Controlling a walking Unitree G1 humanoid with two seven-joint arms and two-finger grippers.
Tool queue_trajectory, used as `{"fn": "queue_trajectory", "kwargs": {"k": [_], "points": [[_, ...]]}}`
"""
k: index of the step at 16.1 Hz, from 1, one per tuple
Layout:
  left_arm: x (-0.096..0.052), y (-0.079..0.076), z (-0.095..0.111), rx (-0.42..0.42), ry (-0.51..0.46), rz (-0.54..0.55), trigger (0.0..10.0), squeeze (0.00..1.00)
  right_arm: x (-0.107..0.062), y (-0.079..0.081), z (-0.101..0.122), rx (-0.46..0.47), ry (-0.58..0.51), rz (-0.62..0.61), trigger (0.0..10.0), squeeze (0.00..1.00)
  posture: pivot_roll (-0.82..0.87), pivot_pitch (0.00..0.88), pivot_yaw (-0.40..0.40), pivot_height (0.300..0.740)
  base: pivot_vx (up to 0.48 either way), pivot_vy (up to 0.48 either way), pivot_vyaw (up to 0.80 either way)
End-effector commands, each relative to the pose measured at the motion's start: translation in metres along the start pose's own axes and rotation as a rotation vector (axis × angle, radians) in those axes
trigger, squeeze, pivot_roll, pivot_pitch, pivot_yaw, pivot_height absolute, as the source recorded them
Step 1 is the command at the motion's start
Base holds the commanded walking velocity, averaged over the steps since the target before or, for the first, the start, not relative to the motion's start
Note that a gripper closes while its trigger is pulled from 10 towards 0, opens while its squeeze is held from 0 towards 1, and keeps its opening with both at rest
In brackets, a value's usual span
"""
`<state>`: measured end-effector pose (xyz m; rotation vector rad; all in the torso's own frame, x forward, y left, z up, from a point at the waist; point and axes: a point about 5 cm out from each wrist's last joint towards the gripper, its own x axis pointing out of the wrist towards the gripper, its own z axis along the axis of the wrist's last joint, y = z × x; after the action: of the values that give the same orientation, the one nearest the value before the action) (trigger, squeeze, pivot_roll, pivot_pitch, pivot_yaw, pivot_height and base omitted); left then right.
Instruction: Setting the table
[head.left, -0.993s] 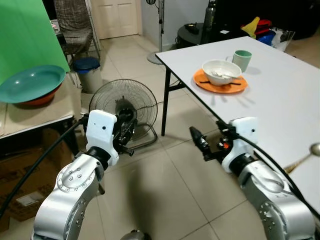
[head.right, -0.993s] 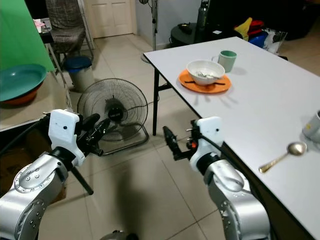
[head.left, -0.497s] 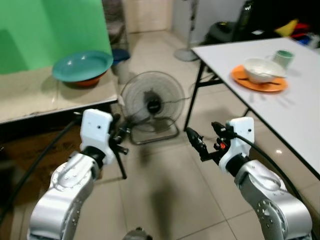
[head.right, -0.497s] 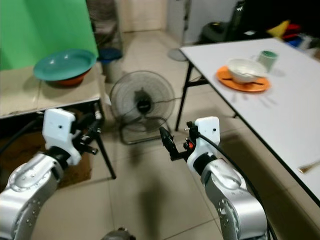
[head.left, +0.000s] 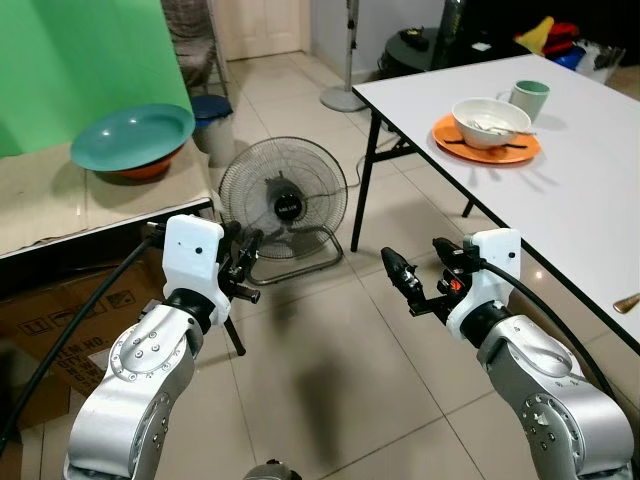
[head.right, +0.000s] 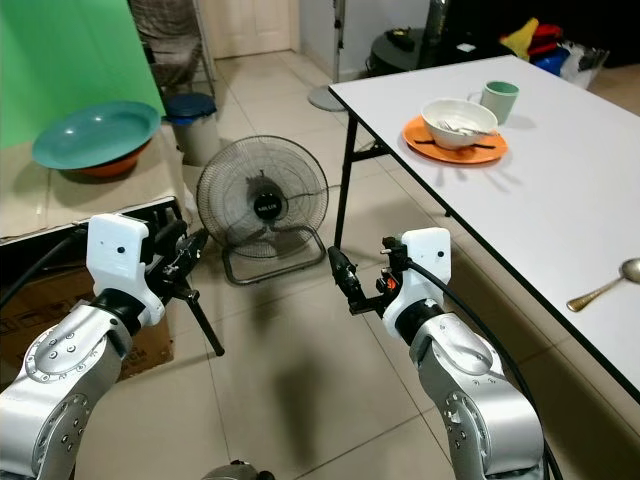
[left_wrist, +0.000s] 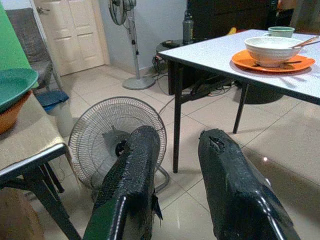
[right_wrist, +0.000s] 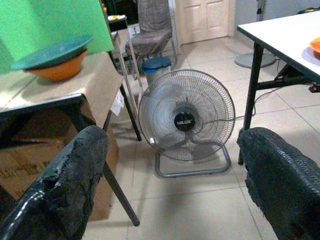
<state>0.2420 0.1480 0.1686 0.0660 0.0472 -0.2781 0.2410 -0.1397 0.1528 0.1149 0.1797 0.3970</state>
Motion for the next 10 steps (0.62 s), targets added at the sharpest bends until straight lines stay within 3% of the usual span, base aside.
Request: {"fn": "queue_trajectory", "kwargs": {"k": [1,10], "points": [[0.0013,0.0020,0.0023,0.002,-0.016,0.012,10.0,0.00,0.0032,0.0031,0.0032,-0.024,0.003,0.032,10.0,0.00,0.11,0.000,0.029,0.740,0.251,0.000,0.80],[-0.0053,0.0034,0.0060,0.010,-0.037,0.012,10.0,0.00,0.0089,0.0120,0.0039,-0.024,0.001,0.128,10.0,0.00,0.14,0.000,0.008,0.740,0.354,0.000,0.80]]}}
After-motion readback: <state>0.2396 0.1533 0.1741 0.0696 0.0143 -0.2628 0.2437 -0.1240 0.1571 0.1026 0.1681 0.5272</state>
